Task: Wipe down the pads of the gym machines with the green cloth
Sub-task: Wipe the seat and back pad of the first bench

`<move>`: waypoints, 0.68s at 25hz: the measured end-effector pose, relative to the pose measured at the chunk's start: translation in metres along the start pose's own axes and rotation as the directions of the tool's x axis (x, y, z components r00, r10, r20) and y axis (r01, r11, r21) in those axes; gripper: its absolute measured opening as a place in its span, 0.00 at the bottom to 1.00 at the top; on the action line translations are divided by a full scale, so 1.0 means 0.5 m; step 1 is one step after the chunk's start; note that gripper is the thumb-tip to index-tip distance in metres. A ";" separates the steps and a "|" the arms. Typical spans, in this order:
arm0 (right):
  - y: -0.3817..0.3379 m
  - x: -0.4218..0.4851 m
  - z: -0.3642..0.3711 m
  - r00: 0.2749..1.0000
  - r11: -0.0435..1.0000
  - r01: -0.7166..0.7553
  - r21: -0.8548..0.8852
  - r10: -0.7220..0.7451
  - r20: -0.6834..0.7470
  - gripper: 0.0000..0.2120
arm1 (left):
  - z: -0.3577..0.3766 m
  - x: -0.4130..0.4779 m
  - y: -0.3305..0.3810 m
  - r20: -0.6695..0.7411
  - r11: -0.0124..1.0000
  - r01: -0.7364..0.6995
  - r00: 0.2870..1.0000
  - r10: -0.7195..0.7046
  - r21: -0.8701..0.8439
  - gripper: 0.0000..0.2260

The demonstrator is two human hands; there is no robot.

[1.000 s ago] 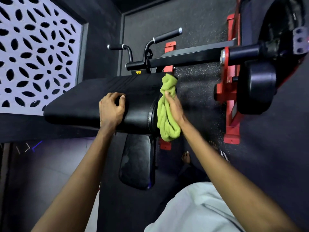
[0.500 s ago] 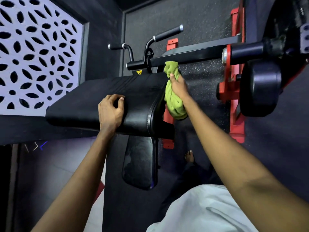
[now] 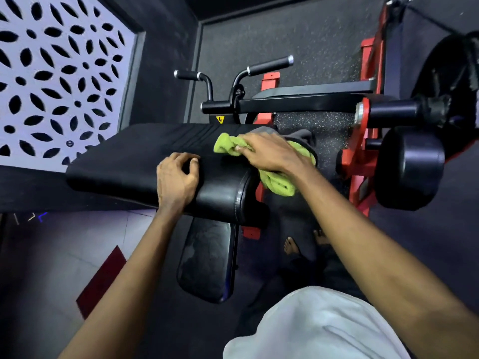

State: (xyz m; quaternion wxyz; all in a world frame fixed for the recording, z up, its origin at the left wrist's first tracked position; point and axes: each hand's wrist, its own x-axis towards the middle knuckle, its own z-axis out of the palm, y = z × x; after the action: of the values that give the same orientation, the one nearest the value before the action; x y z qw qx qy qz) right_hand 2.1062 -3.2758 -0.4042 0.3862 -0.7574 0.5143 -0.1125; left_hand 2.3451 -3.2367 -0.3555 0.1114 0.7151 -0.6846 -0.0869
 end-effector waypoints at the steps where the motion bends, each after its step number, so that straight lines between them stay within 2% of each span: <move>1: -0.017 0.006 -0.002 0.999 0.999 0.031 -0.009 -0.031 0.019 0.19 | 0.000 0.000 -0.001 -0.001 1.000 0.002 1.000 -0.002 0.000 0.12; 4: -0.025 0.048 -0.015 0.994 0.998 -0.049 0.027 0.046 0.102 0.17 | 0.000 -0.001 -0.005 -0.032 1.000 -0.002 0.999 0.001 -0.029 0.12; 7: -0.010 0.103 -0.025 0.964 0.981 -0.191 0.013 0.185 0.190 0.23 | -0.007 -0.006 -0.014 -0.100 0.982 0.001 0.995 -0.020 -0.189 0.10; 9: -0.015 0.109 -0.031 0.954 0.972 -0.233 -0.029 0.234 0.189 0.25 | -0.022 0.000 -0.034 -0.126 0.969 0.007 0.991 -0.040 -0.247 0.11; 14: -0.114 0.055 -0.028 0.963 0.997 -0.073 -0.036 0.080 0.258 0.15 | -0.066 0.044 -0.169 -0.166 0.986 0.163 0.974 -0.156 0.027 0.16; 17: -0.169 0.091 0.002 0.966 0.999 0.038 0.008 -0.039 0.256 0.12 | -0.075 0.048 -0.225 -0.191 0.970 0.241 0.955 -0.229 0.042 0.17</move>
State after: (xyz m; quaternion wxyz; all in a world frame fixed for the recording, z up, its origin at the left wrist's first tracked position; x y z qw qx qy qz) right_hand 2.1854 -3.3000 -0.3561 0.4485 -0.7747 0.4452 -0.0218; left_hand 2.4644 -3.2551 -0.3501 0.1400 0.7995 -0.5841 -0.0106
